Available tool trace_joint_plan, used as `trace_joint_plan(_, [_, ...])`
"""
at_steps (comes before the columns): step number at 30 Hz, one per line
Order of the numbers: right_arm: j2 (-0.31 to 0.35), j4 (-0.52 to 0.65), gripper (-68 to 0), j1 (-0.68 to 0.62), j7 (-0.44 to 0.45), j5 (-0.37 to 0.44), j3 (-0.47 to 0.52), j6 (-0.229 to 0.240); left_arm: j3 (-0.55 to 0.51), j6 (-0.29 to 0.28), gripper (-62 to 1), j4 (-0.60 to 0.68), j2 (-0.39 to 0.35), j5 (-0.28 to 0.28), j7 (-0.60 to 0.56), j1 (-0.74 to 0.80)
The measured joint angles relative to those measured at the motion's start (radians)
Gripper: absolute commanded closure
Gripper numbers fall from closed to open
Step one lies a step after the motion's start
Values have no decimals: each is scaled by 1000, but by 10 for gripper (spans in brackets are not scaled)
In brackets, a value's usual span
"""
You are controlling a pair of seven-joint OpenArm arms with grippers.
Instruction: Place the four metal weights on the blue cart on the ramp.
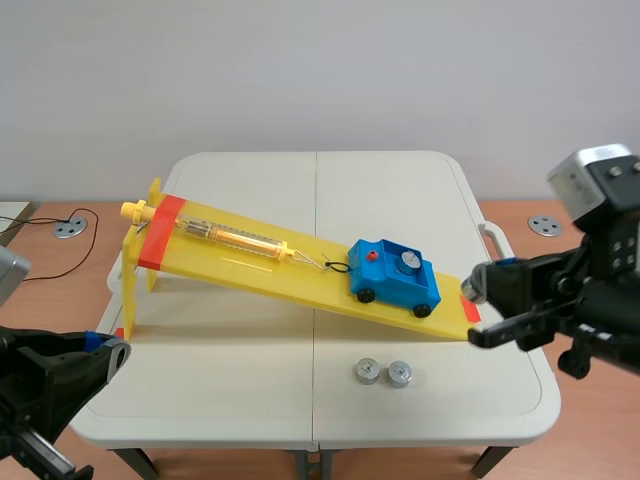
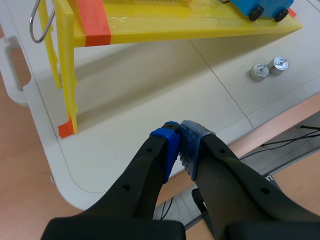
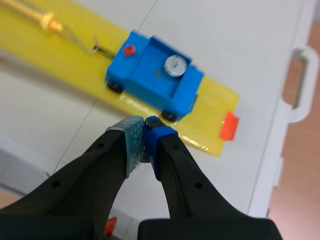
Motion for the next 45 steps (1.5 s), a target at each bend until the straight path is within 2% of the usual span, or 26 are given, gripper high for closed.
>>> trace_joint_plan(3, [-42, -3, -6, 39, -8, 10, 55, -6, 0, 0, -29, 0, 0, 0, 0, 0])
trace_joint_plan(7, [-97, -42, -6, 120, -22, 10, 59, -8, 0, 0, -29, 0, 0, 0, 0, 0])
trace_joint_plan(17, [-174, -262, -6, 288, -34, 10, 28, -8, 0, 0, -29, 0, 0, 0, 0, 0])
trace_joint_plan(31, [-185, -529, -6, 435, -36, 9, -18, 5, 0, 0, -29, 0, 0, 0, 0, 0])
trace_joint_plan(45, [-185, -570, -6, 451, -37, 9, -63, 16, 0, 0, -29, 0, 0, 0, 0, -3])
